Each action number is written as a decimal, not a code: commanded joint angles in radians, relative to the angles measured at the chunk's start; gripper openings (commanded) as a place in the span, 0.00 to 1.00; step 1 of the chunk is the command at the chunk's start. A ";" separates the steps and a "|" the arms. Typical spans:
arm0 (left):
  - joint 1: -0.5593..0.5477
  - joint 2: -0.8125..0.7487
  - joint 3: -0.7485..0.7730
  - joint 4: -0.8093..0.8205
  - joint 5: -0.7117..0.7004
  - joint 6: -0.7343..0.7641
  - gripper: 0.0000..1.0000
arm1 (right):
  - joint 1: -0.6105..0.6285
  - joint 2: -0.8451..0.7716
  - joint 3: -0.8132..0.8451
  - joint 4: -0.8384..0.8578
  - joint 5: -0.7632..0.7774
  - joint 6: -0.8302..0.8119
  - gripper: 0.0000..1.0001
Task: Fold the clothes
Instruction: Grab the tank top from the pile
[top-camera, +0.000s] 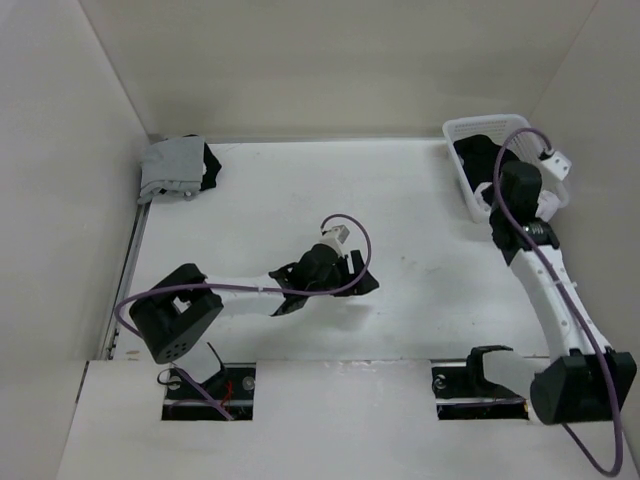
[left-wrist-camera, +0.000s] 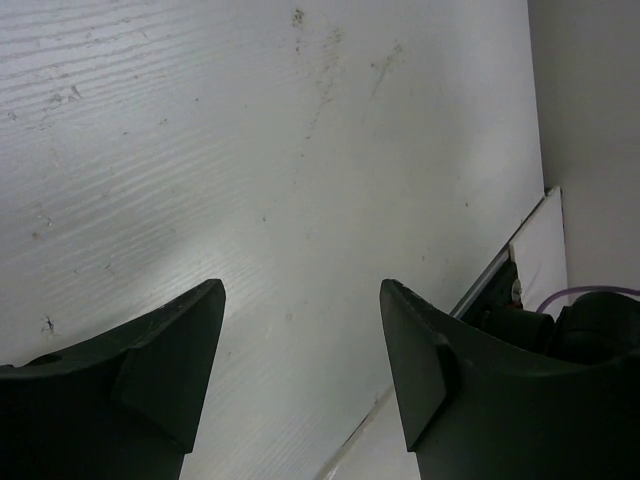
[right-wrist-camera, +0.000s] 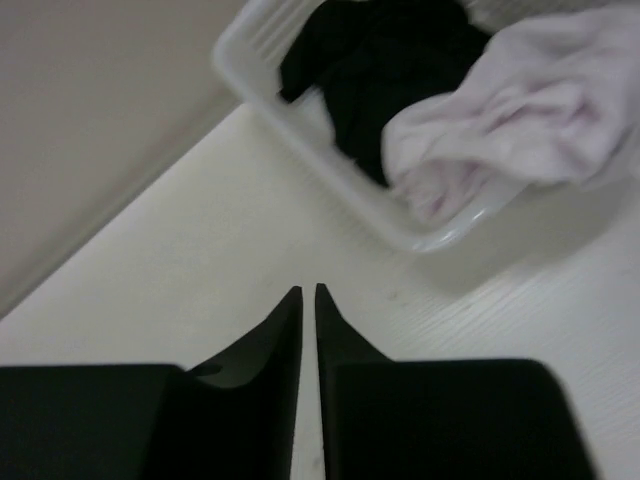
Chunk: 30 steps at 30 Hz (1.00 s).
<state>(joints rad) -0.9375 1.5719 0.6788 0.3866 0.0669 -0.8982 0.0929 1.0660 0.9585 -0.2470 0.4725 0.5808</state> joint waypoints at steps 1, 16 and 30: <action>0.004 -0.062 -0.048 0.100 0.017 0.021 0.62 | -0.122 0.132 0.143 -0.034 0.093 -0.059 0.28; 0.122 0.020 -0.088 0.215 0.174 -0.001 0.61 | -0.235 0.505 0.372 -0.137 -0.028 -0.049 0.58; 0.136 0.046 -0.096 0.241 0.201 -0.025 0.59 | -0.164 0.508 0.287 -0.153 0.189 -0.130 0.58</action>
<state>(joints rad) -0.8059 1.6035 0.5873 0.5606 0.2462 -0.9195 -0.0780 1.5810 1.2236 -0.4065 0.6018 0.4961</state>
